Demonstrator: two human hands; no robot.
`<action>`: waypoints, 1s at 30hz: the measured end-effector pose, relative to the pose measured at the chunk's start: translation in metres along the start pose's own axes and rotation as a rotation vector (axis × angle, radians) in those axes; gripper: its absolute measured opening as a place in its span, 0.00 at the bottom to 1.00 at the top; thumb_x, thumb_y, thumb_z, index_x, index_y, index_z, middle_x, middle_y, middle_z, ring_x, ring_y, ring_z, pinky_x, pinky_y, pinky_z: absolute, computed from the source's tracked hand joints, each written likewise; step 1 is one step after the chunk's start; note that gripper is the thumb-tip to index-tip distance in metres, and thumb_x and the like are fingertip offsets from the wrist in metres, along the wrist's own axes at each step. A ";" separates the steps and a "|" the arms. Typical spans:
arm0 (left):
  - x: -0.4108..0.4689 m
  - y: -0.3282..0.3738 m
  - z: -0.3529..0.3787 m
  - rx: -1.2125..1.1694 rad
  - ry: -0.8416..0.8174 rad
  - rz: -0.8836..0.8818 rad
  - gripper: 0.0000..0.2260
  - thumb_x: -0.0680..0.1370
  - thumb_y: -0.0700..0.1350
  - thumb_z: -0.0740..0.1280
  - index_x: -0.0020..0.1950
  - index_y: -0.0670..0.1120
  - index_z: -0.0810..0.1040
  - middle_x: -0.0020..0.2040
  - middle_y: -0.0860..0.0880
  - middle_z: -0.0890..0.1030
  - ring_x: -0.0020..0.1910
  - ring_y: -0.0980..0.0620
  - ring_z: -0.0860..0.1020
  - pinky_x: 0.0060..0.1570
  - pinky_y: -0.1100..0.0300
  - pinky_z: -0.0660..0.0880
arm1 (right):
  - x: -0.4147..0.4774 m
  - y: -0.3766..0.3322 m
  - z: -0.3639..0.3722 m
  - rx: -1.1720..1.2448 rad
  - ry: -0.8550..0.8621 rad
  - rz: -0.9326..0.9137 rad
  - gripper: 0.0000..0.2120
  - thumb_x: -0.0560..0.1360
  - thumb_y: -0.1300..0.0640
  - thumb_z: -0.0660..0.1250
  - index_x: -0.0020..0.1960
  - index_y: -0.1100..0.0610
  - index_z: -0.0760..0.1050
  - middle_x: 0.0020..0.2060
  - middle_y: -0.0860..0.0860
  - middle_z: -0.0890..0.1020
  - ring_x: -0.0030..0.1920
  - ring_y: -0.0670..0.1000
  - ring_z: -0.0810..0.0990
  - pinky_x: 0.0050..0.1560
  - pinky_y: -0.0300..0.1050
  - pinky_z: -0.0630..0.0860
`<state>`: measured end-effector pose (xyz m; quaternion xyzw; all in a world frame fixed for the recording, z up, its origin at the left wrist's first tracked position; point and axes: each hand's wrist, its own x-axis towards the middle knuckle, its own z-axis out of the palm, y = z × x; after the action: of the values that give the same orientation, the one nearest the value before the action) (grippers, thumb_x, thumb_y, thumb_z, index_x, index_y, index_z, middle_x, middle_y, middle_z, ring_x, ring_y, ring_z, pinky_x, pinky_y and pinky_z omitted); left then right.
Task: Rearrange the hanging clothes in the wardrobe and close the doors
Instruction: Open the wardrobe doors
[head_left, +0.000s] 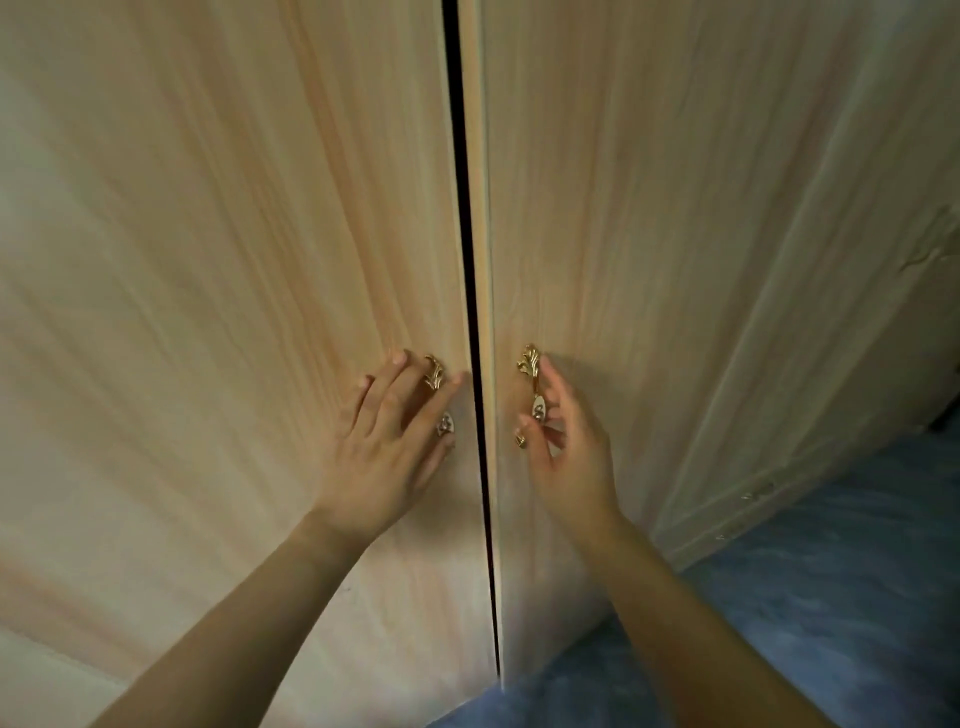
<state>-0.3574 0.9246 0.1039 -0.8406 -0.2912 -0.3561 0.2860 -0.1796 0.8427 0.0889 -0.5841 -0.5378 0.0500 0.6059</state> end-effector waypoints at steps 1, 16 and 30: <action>0.000 -0.001 0.001 -0.016 0.008 0.004 0.21 0.78 0.52 0.63 0.71 0.51 0.68 0.70 0.44 0.65 0.74 0.46 0.57 0.72 0.54 0.50 | -0.003 -0.003 0.000 -0.011 0.015 -0.006 0.26 0.76 0.60 0.61 0.71 0.44 0.61 0.59 0.44 0.74 0.56 0.45 0.77 0.55 0.46 0.78; 0.020 0.049 -0.024 -0.396 -0.102 0.006 0.24 0.77 0.55 0.59 0.72 0.50 0.66 0.73 0.42 0.61 0.74 0.41 0.56 0.72 0.41 0.53 | -0.068 -0.021 -0.099 -0.061 0.026 0.062 0.32 0.76 0.68 0.62 0.70 0.37 0.63 0.52 0.37 0.76 0.53 0.43 0.77 0.50 0.32 0.74; 0.124 0.226 -0.084 -1.246 -0.217 0.144 0.30 0.78 0.63 0.54 0.77 0.58 0.48 0.77 0.57 0.53 0.75 0.59 0.53 0.72 0.64 0.54 | -0.114 -0.020 -0.249 0.065 0.011 0.214 0.24 0.73 0.53 0.65 0.65 0.34 0.68 0.62 0.43 0.76 0.64 0.47 0.74 0.56 0.42 0.76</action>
<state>-0.1651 0.7516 0.1861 -0.8981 0.0004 -0.3512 -0.2646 -0.0620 0.5950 0.1009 -0.6186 -0.4672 0.1287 0.6185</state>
